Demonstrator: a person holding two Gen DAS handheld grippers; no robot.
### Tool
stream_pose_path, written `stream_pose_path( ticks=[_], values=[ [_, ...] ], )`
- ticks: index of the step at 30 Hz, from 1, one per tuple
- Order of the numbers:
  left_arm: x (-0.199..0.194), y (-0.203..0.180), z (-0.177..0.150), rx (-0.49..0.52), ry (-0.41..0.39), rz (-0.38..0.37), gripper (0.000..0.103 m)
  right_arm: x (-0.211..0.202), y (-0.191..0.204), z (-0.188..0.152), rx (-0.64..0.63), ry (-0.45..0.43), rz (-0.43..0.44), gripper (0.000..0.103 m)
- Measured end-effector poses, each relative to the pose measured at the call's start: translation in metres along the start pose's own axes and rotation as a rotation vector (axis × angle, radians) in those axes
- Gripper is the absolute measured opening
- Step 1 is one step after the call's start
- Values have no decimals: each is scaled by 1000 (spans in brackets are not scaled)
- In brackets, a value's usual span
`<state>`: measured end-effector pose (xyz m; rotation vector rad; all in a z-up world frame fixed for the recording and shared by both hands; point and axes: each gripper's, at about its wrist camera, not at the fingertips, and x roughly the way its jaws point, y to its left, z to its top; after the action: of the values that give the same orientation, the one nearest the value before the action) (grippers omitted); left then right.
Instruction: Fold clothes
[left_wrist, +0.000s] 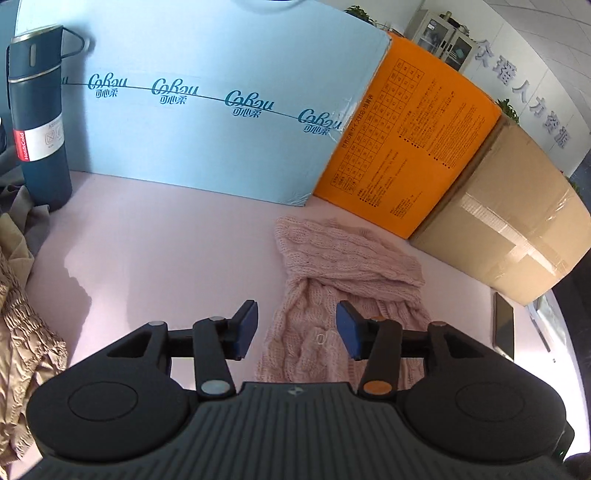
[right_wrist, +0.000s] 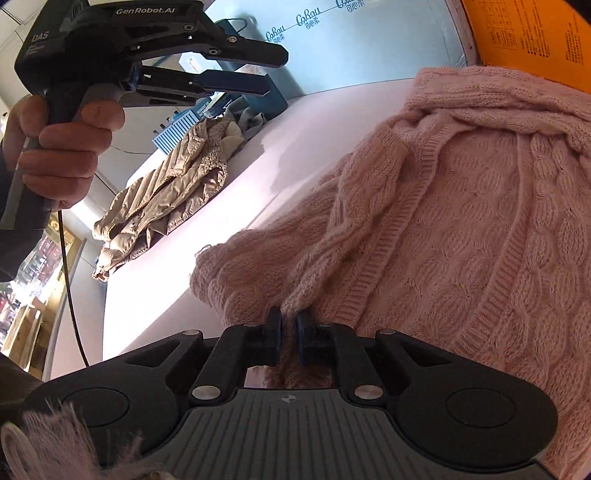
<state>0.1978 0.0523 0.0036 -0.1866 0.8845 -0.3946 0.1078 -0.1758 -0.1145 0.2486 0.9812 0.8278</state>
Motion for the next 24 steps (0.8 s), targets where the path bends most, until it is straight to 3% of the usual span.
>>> stream_pose_path(
  ticks=[3, 6, 7, 11, 16, 24],
  values=[
    [-7, -5, -18, 157, 17, 8, 49, -3, -2, 0, 14, 4, 10, 8],
    [-11, -21, -53, 345, 53, 8, 56, -17, 5, 8, -52, -33, -27, 26],
    [-11, -24, -64, 366, 71, 3, 57, -19, 5, 11, -81, -43, -45, 36],
    [3, -22, -96, 308, 164, 8, 57, -24, 4, 26, -167, -108, -137, 38],
    [10, -6, -109, 134, 206, -1, 56, -19, -20, 53, -15, -155, -93, 38],
    [9, 1, -112, 130, 191, 41, 58, 2, -63, 82, 189, -131, -4, 38]
  ],
)
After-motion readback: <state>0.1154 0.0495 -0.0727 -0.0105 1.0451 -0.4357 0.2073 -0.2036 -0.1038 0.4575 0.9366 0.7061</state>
